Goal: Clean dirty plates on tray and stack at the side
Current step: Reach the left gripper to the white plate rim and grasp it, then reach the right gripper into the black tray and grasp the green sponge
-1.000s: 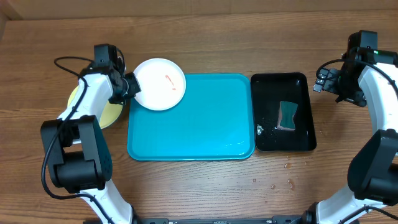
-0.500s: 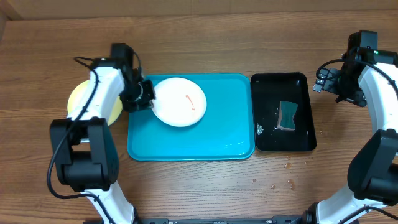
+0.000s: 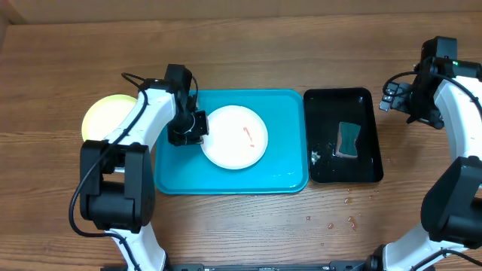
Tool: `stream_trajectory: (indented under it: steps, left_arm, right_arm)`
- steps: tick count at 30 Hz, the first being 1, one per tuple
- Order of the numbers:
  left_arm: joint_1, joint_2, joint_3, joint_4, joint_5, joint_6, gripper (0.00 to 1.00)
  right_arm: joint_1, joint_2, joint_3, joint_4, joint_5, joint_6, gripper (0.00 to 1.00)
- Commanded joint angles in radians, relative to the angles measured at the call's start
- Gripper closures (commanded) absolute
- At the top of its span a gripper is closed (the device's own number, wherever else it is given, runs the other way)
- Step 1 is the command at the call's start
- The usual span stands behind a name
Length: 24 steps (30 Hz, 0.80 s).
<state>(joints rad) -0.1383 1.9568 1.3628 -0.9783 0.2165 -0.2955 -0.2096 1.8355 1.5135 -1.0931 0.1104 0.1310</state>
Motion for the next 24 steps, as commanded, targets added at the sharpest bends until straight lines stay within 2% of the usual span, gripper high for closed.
stream_trajectory:
  steps: [1, 4, 6, 10, 13, 15, 18, 19, 22, 24]
  left_arm:
    - [-0.014, -0.02, -0.006, -0.001, -0.017, -0.003, 0.96]
    - [-0.014, -0.02, -0.006, -0.006, -0.017, -0.002, 0.96]
    - [-0.014, -0.02, -0.006, -0.01, -0.017, 0.005, 0.96]
    - [-0.014, -0.02, -0.006, -0.013, -0.016, 0.021, 0.96]
    - [-0.014, -0.02, -0.006, -0.013, -0.013, 0.027, 0.96]
    - [-0.016, -0.02, -0.006, -0.016, -0.013, 0.031, 0.96]
    - [-0.023, -0.02, -0.006, -0.015, -0.014, 0.038, 0.96]
    - [-0.024, -0.02, -0.006, -0.014, -0.014, 0.038, 0.96]
    - [-0.03, -0.02, -0.006, -0.011, -0.014, 0.038, 0.95]
    - [-0.033, -0.02, -0.006, -0.008, -0.013, 0.038, 0.95]
  right_arm:
    - [-0.004, -0.01, 0.011, 0.085, 0.0, 0.003, 0.0]
    - [-0.004, -0.01, 0.011, 0.171, -0.032, 0.003, 0.0]
    - [-0.004, -0.01, 0.011, 0.185, -0.164, 0.003, 0.0]
    - [-0.004, -0.01, 0.011, 0.085, -0.447, 0.002, 0.0]
    - [-0.004, -0.01, 0.011, 0.009, -0.497, 0.002, 0.0]
    - [0.0, -0.01, 0.011, -0.08, -0.497, -0.002, 0.15]
    - [0.016, -0.01, 0.007, -0.156, -0.488, -0.006, 0.44]
    - [0.024, -0.01, 0.003, -0.173, -0.474, -0.005, 0.49]
    - [0.056, -0.01, -0.021, -0.21, -0.415, -0.005, 0.51]
    - [0.083, -0.01, -0.042, -0.216, -0.37, -0.005, 0.45]
